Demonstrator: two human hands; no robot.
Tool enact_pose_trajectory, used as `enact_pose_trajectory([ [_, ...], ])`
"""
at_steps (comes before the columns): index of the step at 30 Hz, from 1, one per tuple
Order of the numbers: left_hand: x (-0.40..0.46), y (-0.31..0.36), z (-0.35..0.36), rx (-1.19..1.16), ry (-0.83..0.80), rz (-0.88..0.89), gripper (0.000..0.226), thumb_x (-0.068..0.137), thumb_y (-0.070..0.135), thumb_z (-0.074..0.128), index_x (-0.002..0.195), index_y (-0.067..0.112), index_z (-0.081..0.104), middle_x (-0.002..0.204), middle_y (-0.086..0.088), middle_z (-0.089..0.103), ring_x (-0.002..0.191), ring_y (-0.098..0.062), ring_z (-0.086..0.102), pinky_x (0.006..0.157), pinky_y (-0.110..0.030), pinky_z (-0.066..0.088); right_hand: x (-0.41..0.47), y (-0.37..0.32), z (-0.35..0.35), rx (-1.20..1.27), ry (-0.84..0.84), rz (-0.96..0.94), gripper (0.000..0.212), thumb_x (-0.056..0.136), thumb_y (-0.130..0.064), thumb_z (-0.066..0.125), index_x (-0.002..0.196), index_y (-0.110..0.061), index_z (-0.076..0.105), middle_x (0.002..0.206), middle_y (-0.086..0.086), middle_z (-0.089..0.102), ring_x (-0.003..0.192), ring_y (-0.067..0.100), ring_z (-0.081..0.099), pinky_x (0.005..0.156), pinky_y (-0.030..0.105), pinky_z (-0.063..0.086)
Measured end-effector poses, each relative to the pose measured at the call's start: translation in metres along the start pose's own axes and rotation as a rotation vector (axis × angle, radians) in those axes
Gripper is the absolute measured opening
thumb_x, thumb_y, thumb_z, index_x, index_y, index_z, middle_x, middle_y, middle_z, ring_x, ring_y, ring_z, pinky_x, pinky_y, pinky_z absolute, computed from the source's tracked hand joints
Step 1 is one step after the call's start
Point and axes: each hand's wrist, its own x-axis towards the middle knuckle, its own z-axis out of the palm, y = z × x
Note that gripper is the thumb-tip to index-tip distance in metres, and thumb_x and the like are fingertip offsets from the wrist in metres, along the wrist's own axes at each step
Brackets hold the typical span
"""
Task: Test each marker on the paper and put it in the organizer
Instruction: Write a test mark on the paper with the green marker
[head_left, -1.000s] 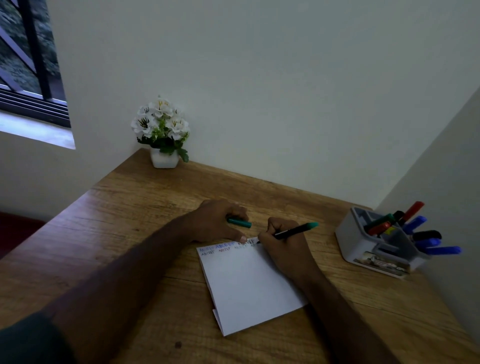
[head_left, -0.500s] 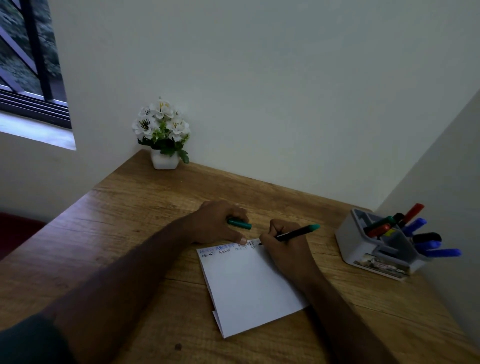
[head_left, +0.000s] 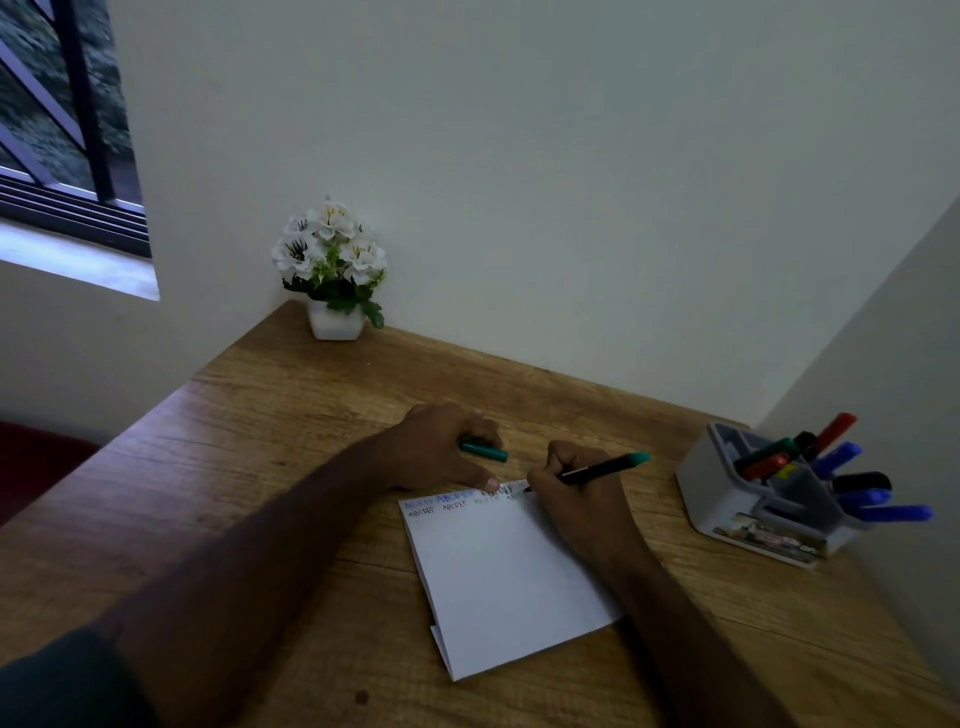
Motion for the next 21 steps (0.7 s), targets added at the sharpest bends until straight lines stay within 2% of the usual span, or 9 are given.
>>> enact_pose_trajectory([
  [8,-0.0017,0.0014,-0.001,0.017,0.008,-0.004,0.064,0.074,0.05,0.077,0.131,0.028,0.06,0.145,0.006,0.05,0.138,-0.014,0.039,0.116,-0.04,0.025,0.0014,-0.0002,-0.0001,0.017,0.01,-0.003,0.031,0.077,0.006,0.062,0.058,0.002,0.038,0.055,0.004,0.039,0.053,0.01,0.034,0.048,0.021,0.028],
  [13,-0.0011,0.0004,-0.001,0.014,0.011,0.003,0.062,0.074,0.048,0.078,0.13,0.027,0.06,0.143,0.007,0.052,0.136,-0.012,0.042,0.115,-0.038,0.028,0.001,-0.0023,0.0003,0.02,0.012,-0.001,0.036,0.075,0.007,0.062,0.054,-0.012,0.039,0.053,0.001,0.037,0.052,0.009,0.033,0.047,0.021,0.027],
  [17,-0.0007,-0.0023,-0.0008,-0.004,0.015,0.001,0.061,0.073,0.049,0.079,0.128,0.028,0.062,0.143,0.008,0.053,0.135,-0.011,0.043,0.115,-0.037,0.029,0.0018,-0.0016,0.0004,0.028,0.007,0.002,0.034,0.075,0.006,0.063,0.054,-0.007,0.039,0.053,0.001,0.04,0.052,0.008,0.035,0.048,0.02,0.029],
  [21,-0.0009,-0.0005,0.0003,-0.004,0.022,0.004,0.058,0.074,0.048,0.078,0.127,0.028,0.063,0.139,0.009,0.056,0.132,-0.01,0.045,0.113,-0.032,0.03,0.0017,-0.0017,-0.0004,0.032,0.013,0.019,0.035,0.076,0.005,0.063,0.055,-0.012,0.04,0.053,0.0,0.04,0.052,0.009,0.035,0.048,0.022,0.029],
])
